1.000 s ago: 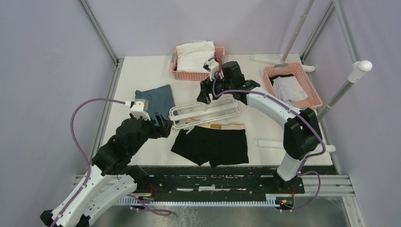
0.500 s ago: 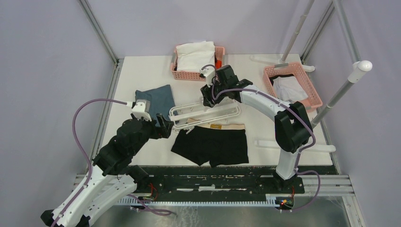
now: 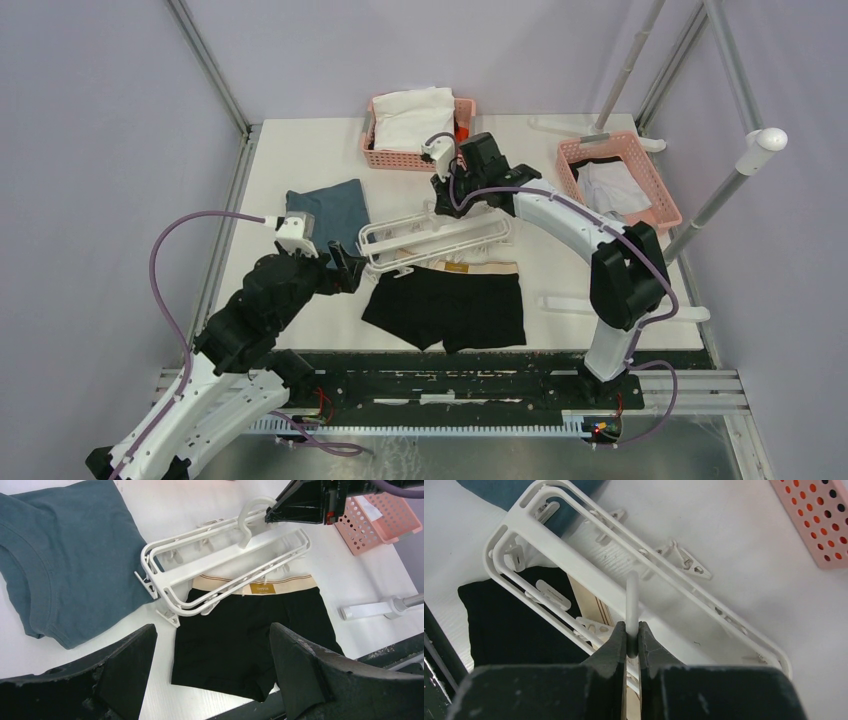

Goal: Clip the underwear to the hanger
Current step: Adjust the hanger at the center of the board.

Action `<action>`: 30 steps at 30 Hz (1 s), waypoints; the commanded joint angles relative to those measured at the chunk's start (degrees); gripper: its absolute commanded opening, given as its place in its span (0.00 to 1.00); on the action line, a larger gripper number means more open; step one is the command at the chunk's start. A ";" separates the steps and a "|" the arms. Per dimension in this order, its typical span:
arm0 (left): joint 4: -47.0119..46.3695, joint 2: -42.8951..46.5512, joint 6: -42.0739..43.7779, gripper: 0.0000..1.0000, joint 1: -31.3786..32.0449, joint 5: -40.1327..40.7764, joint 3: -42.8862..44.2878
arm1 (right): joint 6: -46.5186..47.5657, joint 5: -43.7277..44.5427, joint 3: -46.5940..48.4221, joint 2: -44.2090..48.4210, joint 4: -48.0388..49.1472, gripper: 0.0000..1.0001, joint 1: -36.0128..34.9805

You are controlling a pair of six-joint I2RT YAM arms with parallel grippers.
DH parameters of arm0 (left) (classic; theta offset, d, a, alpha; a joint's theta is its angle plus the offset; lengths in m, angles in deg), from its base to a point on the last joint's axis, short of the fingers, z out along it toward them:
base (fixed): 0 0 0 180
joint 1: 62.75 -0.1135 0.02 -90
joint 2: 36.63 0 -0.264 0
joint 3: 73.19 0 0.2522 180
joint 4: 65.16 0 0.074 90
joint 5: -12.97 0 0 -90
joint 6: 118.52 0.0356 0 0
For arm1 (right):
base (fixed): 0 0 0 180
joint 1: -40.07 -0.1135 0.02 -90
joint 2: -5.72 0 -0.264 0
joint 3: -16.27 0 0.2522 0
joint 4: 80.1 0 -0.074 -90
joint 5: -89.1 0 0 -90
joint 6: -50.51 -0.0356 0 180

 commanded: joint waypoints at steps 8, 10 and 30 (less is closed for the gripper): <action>-3.17 0.26 2.15 0.90 -0.19 0.29 -0.31 | 4.32 5.46 6.07 9.65 -0.98 0.00 -0.12; -3.25 0.16 2.15 0.90 -0.19 0.12 -0.31 | 4.42 7.11 6.89 9.41 -1.85 0.00 0.00; -3.44 -0.22 2.06 0.90 -0.18 0.14 -0.49 | -7.03 16.34 5.67 2.50 7.06 0.00 4.50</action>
